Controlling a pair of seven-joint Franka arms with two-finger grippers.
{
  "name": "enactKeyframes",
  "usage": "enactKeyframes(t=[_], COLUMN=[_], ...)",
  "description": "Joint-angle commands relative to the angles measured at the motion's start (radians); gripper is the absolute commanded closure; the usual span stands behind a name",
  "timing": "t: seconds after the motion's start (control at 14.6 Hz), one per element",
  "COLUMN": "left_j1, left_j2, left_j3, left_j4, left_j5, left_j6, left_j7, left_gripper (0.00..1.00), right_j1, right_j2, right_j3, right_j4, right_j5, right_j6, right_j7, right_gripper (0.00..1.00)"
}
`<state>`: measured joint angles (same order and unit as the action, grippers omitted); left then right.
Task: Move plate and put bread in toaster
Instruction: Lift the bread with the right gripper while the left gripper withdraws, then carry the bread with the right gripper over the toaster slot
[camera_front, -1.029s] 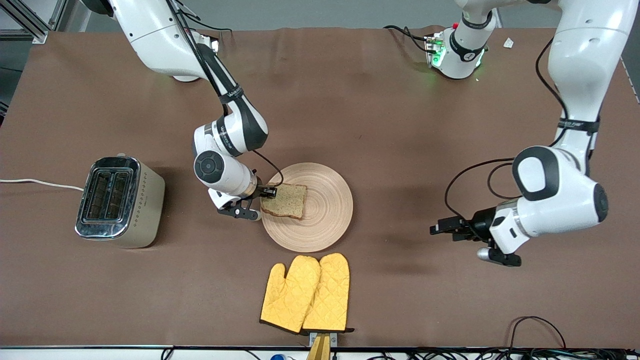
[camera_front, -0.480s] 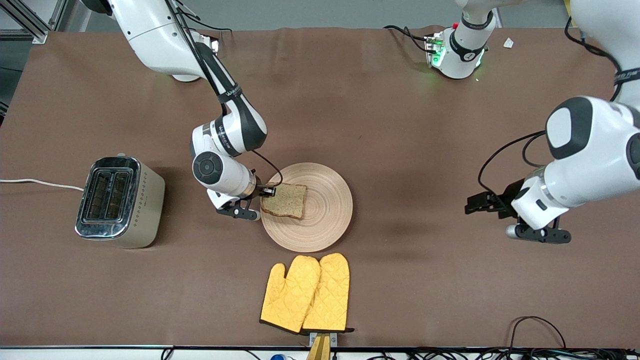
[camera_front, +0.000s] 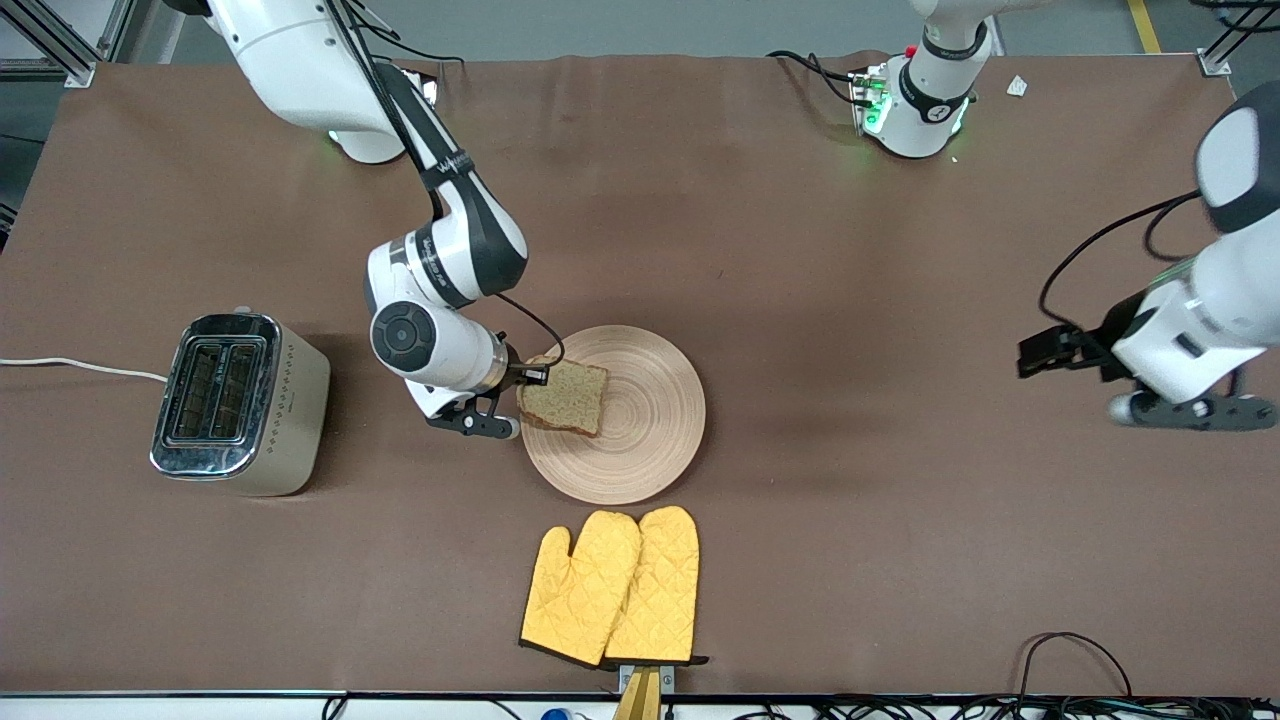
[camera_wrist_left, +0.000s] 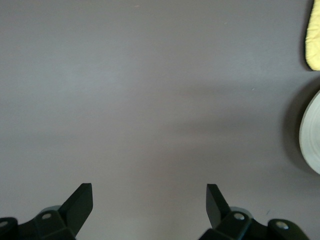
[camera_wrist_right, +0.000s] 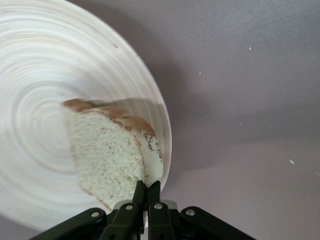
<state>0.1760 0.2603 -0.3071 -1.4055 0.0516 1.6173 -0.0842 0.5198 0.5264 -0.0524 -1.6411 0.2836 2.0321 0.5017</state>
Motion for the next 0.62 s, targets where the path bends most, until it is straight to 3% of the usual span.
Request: enactKeyframes(t=[0.0, 0.34, 0.55], left_j1=[-0.004, -0.001, -0.003], left_j2=[-0.026, -0.068, -0.091], left_j3=[-0.007, -0.014, -0.02], left_j4=[0.035, 0.054, 0.054], left_j5=[0.068, 0.086, 0.073], left_j6=[-0.089, -0.109, -0.125], left_j7=[-0.009, -0.003, -0.009], left_gripper=[0.0, 0.0, 0.0], right_j1=[-0.004, 0.002, -0.006], right_j2=[-0.065, -0.199, -0.204], right_j3=[-0.02, -0.017, -0.02], right_j4=[0.064, 0.104, 0.155], right_j5=[-0.111, -0.551, -0.791], right_j6=[-0.131, -0.404, -0.594], right_j7=[0.008, -0.034, -0.1], right_gripper=[1.0, 1.0, 1.0])
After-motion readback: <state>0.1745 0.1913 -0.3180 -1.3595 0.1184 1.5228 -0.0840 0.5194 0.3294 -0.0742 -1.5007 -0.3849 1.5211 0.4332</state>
